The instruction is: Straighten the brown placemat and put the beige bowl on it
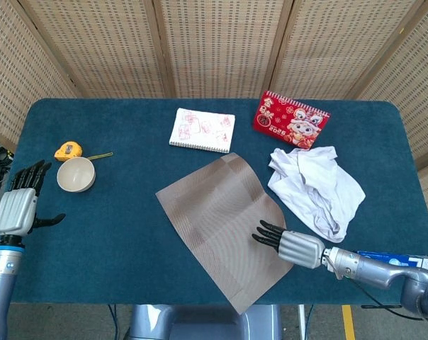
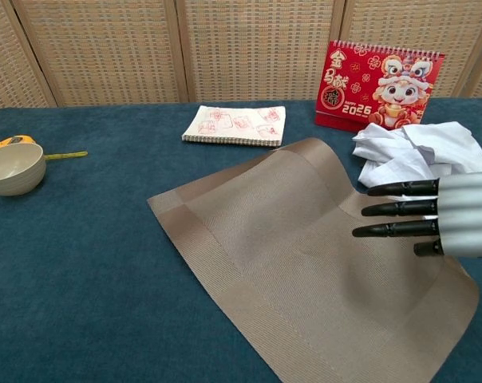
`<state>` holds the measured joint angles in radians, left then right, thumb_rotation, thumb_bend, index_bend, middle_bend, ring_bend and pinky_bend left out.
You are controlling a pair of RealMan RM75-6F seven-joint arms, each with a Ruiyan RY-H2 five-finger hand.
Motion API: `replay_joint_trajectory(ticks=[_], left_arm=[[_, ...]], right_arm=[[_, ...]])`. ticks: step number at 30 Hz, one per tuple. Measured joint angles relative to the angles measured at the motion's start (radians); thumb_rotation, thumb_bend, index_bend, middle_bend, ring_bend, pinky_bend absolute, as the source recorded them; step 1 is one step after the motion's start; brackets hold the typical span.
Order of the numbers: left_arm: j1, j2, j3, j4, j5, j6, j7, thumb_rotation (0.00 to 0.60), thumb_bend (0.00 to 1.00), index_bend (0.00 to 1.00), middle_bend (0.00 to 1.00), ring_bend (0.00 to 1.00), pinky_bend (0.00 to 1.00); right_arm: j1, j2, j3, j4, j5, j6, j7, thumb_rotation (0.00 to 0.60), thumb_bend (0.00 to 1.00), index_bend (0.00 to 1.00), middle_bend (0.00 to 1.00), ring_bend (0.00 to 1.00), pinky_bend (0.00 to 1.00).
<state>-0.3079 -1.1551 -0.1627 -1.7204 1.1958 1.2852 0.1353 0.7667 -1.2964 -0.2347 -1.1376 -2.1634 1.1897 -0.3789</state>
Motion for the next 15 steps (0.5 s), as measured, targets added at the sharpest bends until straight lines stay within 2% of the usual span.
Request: replay_joint_trajectory(ticks=[7,10,11,12,14,15], left_arm=[[-0.003,0.001,-0.002,0.006,-0.006,-0.009,-0.004,0.6,0.0,0.0,0.0,0.0,0.0],[-0.004,0.002,-0.002,0.007,-0.007,-0.013,-0.007,0.6,0.0,0.0,0.0,0.0,0.0],[-0.004,0.002,-0.002,0.007,-0.007,-0.014,-0.008,0.6,0.0,0.0,0.0,0.0,0.0],[-0.004,0.002,-0.002,0.007,-0.007,-0.014,-0.008,0.6,0.0,0.0,0.0,0.0,0.0],[-0.004,0.003,-0.002,0.006,-0.005,-0.013,-0.007,0.6,0.0,0.0,0.0,0.0,0.0],[-0.004,0.002,-0.001,0.006,-0.005,-0.013,-0.005,0.6,0.0,0.0,0.0,0.0,0.0]], right_arm=[[0.064,0.003,0.053,0.105,0.019,-0.047,-0.018,0.6,0.55,0.69,0.01,0.0,0.0],[0.067,0.01,0.06,0.128,0.031,-0.056,-0.036,0.6,0.44,0.61,0.0,0.0,0.0],[0.067,0.012,0.061,0.134,0.036,-0.057,-0.04,0.6,0.33,0.49,0.0,0.0,0.0],[0.064,0.013,0.063,0.142,0.043,-0.057,-0.043,0.6,0.19,0.33,0.0,0.0,0.0],[0.057,0.014,0.068,0.15,0.053,-0.052,-0.052,0.6,0.03,0.09,0.0,0.0,0.0],[0.05,0.014,0.072,0.151,0.061,-0.047,-0.059,0.6,0.0,0.03,0.0,0.0,0.0]])
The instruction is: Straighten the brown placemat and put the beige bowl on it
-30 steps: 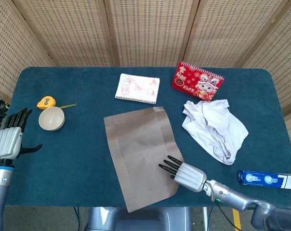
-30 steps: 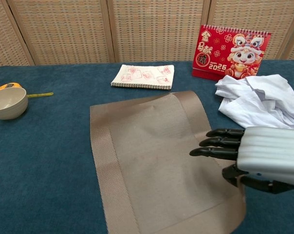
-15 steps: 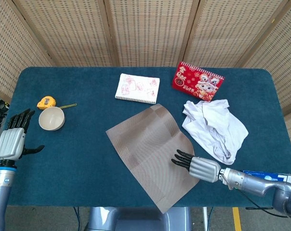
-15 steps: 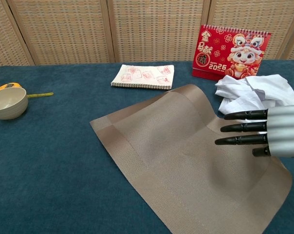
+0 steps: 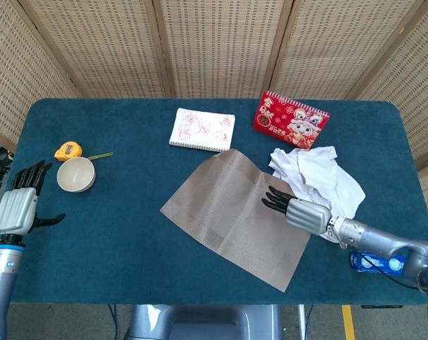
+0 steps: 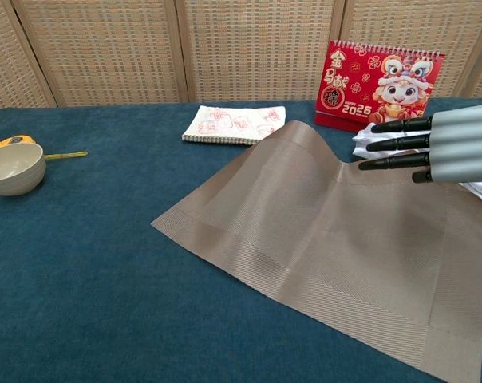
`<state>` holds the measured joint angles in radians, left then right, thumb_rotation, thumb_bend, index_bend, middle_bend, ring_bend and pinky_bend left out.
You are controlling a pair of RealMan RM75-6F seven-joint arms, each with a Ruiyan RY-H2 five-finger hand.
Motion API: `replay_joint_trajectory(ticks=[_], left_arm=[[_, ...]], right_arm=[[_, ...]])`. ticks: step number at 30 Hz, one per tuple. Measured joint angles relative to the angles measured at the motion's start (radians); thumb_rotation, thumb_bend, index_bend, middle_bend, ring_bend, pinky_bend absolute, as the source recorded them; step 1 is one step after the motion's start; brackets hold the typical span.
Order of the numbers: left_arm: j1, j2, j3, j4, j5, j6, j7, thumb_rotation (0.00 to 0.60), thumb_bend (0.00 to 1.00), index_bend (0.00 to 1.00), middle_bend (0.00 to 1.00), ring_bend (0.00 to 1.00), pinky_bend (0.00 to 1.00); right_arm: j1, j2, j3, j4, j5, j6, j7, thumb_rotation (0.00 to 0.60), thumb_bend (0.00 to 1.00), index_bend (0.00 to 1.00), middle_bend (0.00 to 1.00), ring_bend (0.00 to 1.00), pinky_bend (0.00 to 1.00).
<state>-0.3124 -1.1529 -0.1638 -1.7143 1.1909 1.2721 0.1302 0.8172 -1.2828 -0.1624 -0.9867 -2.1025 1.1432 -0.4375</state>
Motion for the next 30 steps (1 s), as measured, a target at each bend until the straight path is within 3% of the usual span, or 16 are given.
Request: replay_joint_trajectory(ticks=[11,21,30], left_arm=[[-0.015,-0.023,0.016,0.035,0.076,-0.003,-0.007,0.6,0.0,0.0,0.0,0.0,0.0],[-0.085,-0.104,0.044,0.147,0.223,-0.046,-0.035,0.6,0.0,0.0,0.0,0.0,0.0],[-0.213,-0.22,0.058,0.294,0.33,-0.157,-0.043,0.6,0.0,0.0,0.0,0.0,0.0]], right_arm=[[-0.128,0.056,0.065,-0.129,0.146,0.161,0.0,0.6,0.0,0.0,0.0,0.0,0.0],[-0.331,0.124,0.129,-0.379,0.392,0.319,0.159,0.6,0.0,0.0,0.0,0.0,0.0],[-0.471,0.128,0.126,-0.552,0.503,0.381,0.282,0.6,0.0,0.0,0.0,0.0,0.0]])
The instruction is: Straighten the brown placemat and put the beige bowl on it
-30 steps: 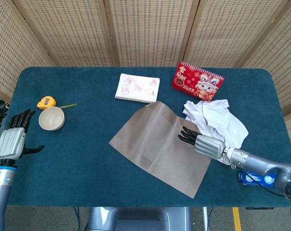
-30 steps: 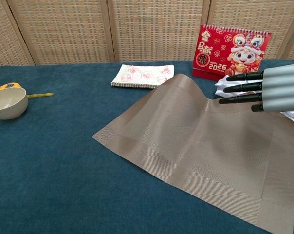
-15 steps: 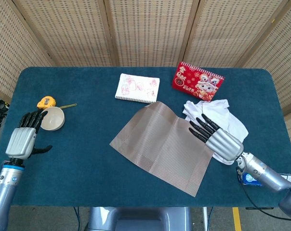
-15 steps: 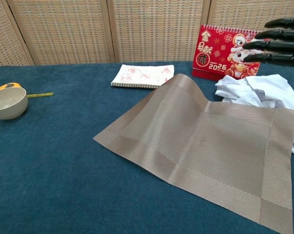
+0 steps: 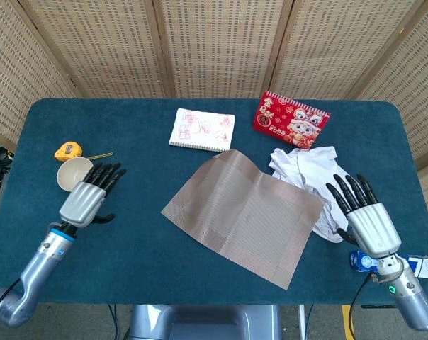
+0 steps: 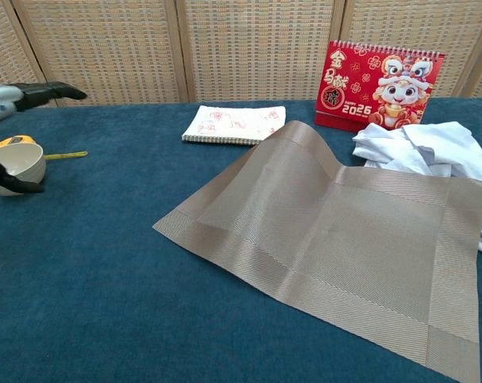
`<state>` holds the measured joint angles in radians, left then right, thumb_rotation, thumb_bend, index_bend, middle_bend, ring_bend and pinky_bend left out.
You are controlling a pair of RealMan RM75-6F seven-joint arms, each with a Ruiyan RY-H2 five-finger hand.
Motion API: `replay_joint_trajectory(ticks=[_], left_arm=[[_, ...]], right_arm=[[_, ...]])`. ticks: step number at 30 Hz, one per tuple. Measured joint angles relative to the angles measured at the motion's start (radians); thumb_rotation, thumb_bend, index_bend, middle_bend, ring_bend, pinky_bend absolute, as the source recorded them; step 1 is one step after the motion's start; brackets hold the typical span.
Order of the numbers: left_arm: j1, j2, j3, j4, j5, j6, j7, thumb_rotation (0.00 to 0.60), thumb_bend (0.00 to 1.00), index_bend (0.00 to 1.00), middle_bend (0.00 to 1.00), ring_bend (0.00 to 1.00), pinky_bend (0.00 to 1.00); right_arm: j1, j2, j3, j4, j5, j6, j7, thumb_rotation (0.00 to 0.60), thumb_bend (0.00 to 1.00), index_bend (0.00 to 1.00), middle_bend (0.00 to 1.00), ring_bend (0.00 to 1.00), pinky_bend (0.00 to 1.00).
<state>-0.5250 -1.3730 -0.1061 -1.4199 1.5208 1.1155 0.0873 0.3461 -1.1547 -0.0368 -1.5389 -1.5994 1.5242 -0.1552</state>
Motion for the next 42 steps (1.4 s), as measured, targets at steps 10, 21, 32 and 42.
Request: replay_joint_trajectory(ticks=[10,21,32,42], left_arm=[[-0.148,-0.198,-0.007,0.206,0.016,-0.149,-0.02,0.6,0.0,0.0,0.0,0.0,0.0],[-0.244,-0.346,0.0,0.351,0.01,-0.245,-0.052,0.6,0.13,0.17,0.0,0.0,0.0],[-0.253,-0.399,0.046,0.455,0.024,-0.229,-0.127,0.6,0.21,0.2,0.0,0.0,0.0],[-0.263,-0.416,0.055,0.487,0.018,-0.227,-0.121,0.6,0.22,0.2,0.0,0.0,0.0]], right_arm=[[-0.12,-0.069,-0.004,-0.124,0.055,0.068,-0.023,0.6,0.0,0.0,0.0,0.0,0.0],[-0.138,-0.084,0.013,-0.102,0.058,0.043,-0.029,0.6,0.0,0.0,0.0,0.0,0.0],[-0.15,-0.072,0.035,-0.106,0.049,0.02,-0.003,0.6,0.0,0.0,0.0,0.0,0.0],[-0.161,-0.067,0.048,-0.113,0.04,0.01,0.003,0.6,0.0,0.0,0.0,0.0,0.0]])
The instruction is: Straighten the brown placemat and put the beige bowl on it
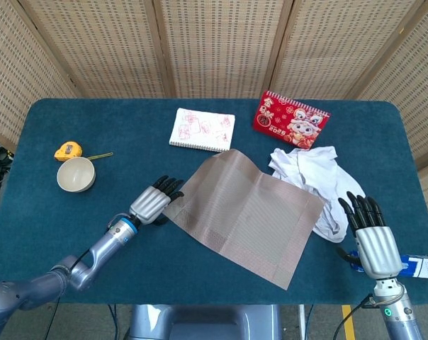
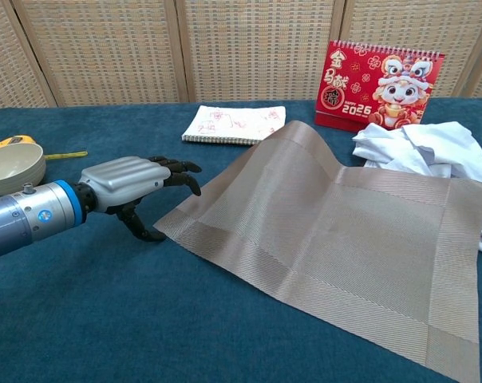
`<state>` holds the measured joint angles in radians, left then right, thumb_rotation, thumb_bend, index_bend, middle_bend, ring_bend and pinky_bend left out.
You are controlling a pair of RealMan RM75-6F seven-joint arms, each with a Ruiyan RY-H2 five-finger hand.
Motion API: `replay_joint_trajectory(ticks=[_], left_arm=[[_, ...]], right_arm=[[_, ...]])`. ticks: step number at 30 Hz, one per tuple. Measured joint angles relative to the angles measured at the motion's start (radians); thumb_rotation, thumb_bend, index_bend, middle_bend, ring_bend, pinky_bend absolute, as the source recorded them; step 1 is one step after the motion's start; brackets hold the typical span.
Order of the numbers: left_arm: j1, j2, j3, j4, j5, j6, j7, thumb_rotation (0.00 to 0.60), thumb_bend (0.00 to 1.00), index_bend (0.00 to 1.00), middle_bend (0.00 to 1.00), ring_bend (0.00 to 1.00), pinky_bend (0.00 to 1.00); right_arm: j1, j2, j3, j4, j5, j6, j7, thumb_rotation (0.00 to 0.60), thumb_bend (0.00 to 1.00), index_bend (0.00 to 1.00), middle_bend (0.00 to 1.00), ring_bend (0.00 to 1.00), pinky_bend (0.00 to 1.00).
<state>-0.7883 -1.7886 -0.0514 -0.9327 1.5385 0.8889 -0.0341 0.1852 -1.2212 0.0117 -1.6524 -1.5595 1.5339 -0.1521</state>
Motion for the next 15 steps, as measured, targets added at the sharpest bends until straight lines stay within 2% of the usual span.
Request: replay_joint_trajectory(ticks=[15], left_arm=[[-0.014,-0.013,0.008,0.017,-0.013,-0.015,0.006,0.6,0.43,0.22,0.0,0.0,0.0]], right_arm=[[-0.012,0.004,0.011,-0.009,-0.02,-0.003,0.005,0.6,0.0,0.0,0.0,0.0,0.0]])
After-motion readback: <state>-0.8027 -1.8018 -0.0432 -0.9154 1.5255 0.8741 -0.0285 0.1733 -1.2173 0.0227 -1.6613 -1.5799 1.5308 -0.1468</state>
